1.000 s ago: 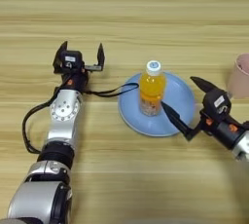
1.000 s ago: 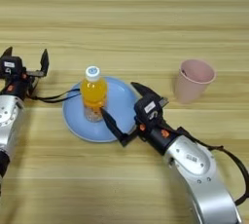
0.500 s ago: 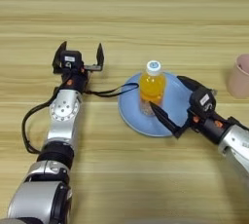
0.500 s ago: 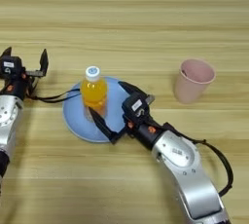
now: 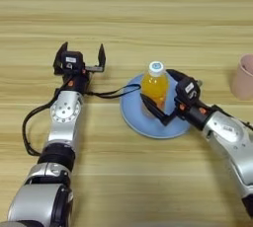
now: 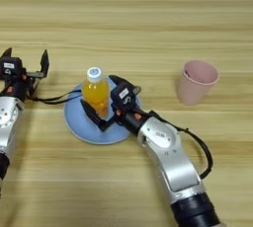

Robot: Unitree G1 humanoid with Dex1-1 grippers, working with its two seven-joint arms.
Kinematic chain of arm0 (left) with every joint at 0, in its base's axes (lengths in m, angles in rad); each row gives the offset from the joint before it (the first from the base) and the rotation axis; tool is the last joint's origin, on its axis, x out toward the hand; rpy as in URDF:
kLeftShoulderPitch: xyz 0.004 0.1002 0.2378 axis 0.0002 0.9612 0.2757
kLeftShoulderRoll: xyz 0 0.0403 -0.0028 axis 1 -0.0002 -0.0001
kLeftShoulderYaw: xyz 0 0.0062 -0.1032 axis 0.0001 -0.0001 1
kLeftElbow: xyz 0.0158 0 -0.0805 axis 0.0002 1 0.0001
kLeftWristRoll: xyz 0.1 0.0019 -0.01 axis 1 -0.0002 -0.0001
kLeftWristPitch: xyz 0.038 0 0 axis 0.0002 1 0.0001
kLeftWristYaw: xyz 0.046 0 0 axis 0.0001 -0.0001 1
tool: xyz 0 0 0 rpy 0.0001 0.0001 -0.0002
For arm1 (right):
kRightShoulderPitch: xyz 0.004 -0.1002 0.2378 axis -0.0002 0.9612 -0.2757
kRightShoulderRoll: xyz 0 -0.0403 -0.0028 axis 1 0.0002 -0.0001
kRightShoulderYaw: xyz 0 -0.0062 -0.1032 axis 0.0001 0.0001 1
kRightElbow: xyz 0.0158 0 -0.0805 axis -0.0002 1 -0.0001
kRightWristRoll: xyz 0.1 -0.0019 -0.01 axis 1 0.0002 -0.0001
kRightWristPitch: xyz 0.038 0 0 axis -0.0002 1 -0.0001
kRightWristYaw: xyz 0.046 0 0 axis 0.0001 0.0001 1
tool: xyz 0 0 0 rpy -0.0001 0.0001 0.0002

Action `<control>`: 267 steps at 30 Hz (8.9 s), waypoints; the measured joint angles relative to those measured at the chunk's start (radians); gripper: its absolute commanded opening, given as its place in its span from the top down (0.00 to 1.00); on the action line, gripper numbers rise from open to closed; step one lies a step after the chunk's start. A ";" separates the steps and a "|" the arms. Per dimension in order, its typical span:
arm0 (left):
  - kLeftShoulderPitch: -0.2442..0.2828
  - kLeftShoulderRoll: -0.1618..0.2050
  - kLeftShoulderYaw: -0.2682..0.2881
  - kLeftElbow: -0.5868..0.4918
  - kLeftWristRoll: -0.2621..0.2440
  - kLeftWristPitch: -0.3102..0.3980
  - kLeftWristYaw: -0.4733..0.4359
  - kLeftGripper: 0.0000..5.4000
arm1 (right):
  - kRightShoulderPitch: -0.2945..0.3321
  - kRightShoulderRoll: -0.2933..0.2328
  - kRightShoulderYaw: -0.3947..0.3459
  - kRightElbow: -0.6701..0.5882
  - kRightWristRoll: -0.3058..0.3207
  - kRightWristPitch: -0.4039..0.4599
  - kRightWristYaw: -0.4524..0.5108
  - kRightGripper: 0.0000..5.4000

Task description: Move the objects on the table

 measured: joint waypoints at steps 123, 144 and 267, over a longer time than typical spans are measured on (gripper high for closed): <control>0.002 0.015 0.027 0.007 -0.001 -0.009 -0.009 0.00 | -0.223 0.030 -0.383 0.260 -0.015 -0.359 -0.338 0.01; -0.006 -0.004 0.014 0.021 0.002 -0.009 0.015 0.00 | 0.241 -0.114 -0.517 -0.260 0.099 -0.013 -0.263 0.01; -0.014 -0.011 -0.010 0.031 0.020 -0.020 0.050 0.00 | 0.143 -0.114 -0.347 -0.088 0.075 -0.127 -0.168 0.20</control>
